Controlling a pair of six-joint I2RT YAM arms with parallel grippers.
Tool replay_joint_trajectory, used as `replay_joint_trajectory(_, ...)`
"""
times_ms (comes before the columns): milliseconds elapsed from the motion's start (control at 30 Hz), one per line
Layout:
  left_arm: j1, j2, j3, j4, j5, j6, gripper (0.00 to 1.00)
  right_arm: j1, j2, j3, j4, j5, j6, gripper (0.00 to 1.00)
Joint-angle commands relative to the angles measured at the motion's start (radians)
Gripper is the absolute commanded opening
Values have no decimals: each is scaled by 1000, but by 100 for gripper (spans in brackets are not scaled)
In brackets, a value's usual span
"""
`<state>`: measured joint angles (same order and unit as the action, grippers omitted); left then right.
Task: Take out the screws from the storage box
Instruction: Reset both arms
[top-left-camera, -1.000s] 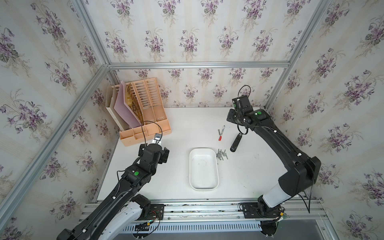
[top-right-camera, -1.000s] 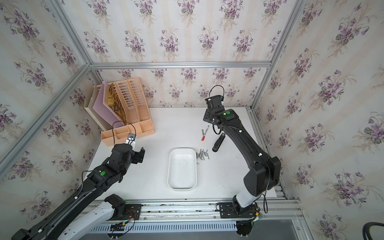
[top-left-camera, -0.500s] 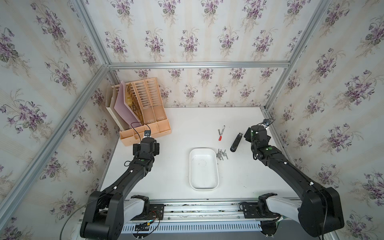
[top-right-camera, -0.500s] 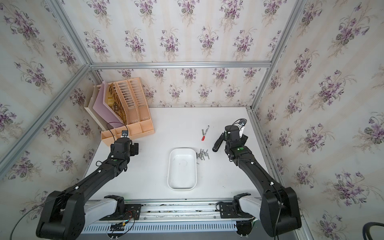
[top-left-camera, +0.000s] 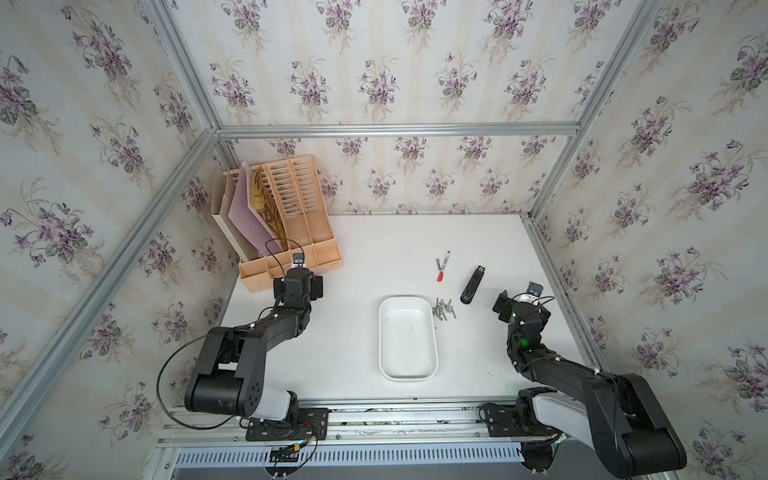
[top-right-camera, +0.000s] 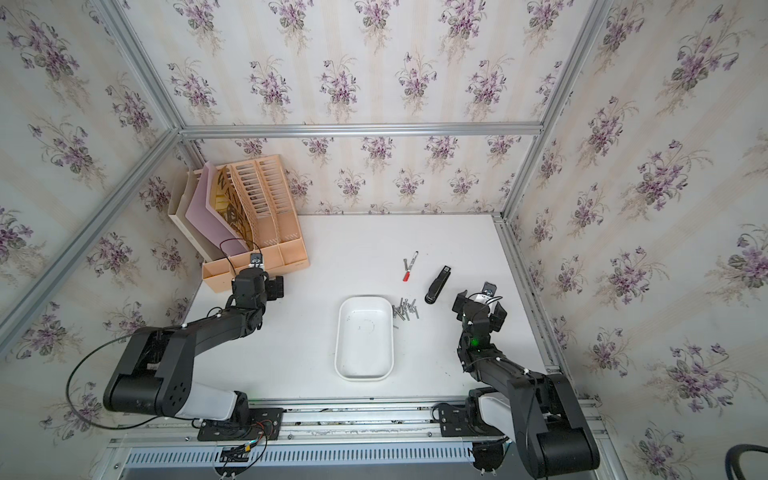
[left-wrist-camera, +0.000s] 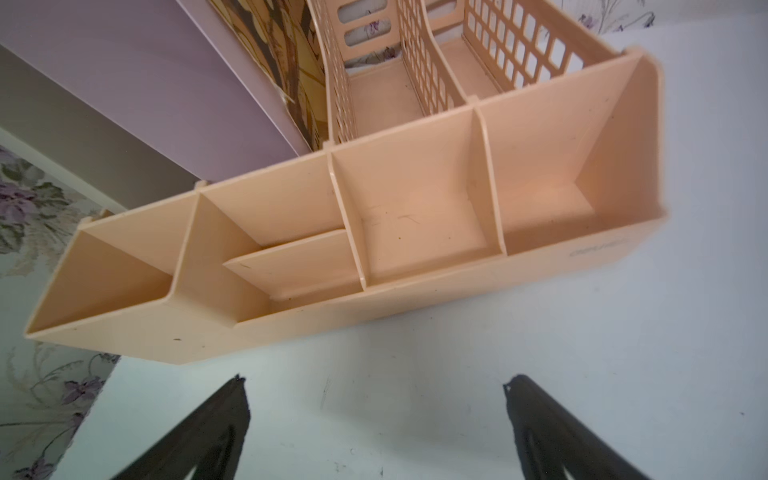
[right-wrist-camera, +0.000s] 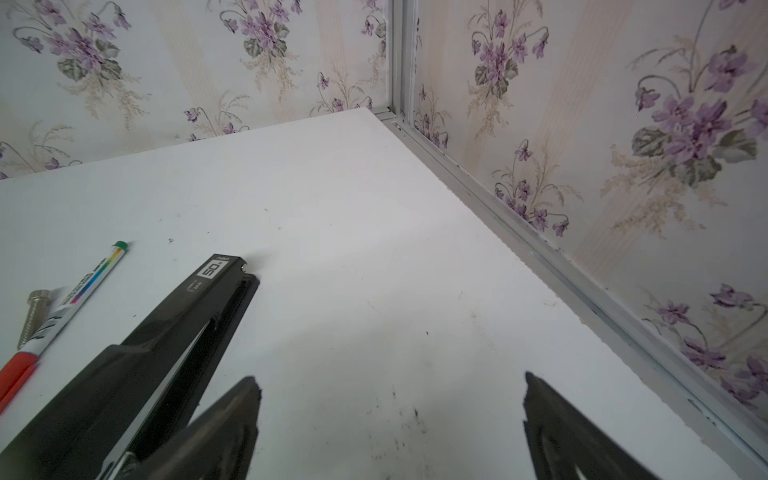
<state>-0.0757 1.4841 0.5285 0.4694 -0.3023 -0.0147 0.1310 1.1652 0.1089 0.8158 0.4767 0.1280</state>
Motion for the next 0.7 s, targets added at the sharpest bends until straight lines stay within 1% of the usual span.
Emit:
replay_joint_trajectory(0,5,-5,-31,136,33,16,99,-5,39,-10,300,-149,-114,97)
replay_joint_trajectory(133,8,-6,-34,139,53,18,99,-7,157,18,423,-216,-126,97)
replay_joint_trajectory(233,10,-4,-33,140,58,19,99,-21,367,38,613,-309,-166,95)
replay_joint_trajectory(267,11,-5,-34,141,61,18,99,-25,411,56,652,-323,-175,95)
replay_joint_trajectory(300,11,-5,-34,141,63,18,99,-31,367,73,542,-312,-149,95)
replay_joint_trajectory(333,12,-5,-34,142,67,19,99,-43,355,59,533,-324,-139,95)
replay_joint_trajectory(367,18,-3,-49,157,103,26,99,-44,398,36,655,-324,-146,96)
replay_joint_trajectory(400,28,9,-81,223,144,34,99,-47,382,46,619,-321,-137,96)
replay_joint_trajectory(433,30,31,-101,296,141,43,99,-57,357,86,490,-317,-114,97)
replay_joint_trajectory(467,30,19,-96,263,144,36,99,-73,383,116,458,-318,-98,98)
replay_joint_trajectory(500,30,12,-91,242,146,31,99,-75,382,107,488,-322,-103,100)
replay_joint_trajectory(533,30,21,-99,280,143,40,99,-76,367,109,454,-322,-100,100)
replay_joint_trajectory(567,30,12,-92,246,145,33,99,-76,366,110,449,-323,-100,100)
replay_joint_trajectory(600,30,16,-96,260,145,35,99,-75,374,103,478,-325,-103,100)
replay_joint_trajectory(667,30,12,-96,255,146,34,99,-73,367,109,456,-323,-103,100)
